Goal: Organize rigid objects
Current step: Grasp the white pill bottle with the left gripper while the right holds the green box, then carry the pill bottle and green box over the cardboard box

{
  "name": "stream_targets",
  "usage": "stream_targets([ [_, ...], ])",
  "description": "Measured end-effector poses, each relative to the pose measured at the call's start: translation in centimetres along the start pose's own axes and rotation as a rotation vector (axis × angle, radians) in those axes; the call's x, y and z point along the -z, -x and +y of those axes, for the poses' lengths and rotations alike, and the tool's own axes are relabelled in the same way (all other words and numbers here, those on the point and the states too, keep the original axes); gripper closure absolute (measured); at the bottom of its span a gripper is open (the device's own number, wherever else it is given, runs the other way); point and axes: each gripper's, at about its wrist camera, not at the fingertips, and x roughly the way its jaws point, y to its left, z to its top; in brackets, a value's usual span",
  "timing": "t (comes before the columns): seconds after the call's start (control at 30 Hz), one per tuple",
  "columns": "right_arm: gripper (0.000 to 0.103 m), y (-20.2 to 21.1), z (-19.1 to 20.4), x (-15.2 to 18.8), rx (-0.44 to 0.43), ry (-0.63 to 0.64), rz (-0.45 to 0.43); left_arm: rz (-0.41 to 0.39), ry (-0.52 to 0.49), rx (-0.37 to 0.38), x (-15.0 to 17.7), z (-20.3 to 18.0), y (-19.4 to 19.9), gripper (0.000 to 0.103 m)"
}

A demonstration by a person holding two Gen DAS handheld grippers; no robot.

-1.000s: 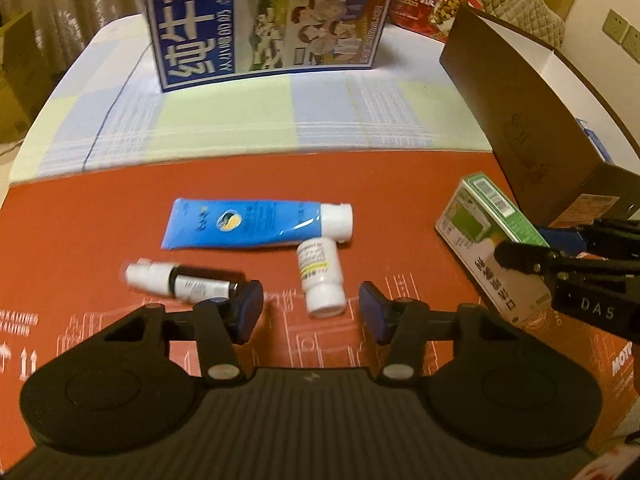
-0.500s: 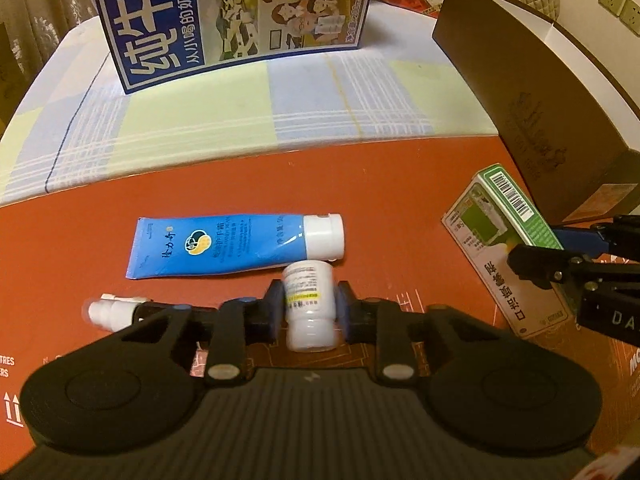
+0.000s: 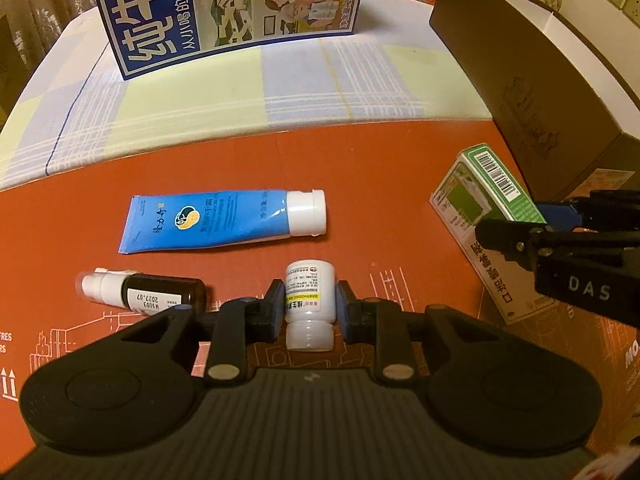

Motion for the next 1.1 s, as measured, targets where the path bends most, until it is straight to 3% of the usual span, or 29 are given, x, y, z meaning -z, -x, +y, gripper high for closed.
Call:
stream_targets([
  [0.5, 0.076, 1.6, 0.0, 1.2, -0.005, 0.044, 0.001, -0.013, -0.012, -0.007, 1.0, -1.4, 1.2, 0.081],
  [1.1, 0.077, 9.1, -1.5, 1.6, -0.058, -0.009, -0.085, -0.113, -0.023, 0.048, 0.2, -4.8, 7.1, 0.081],
])
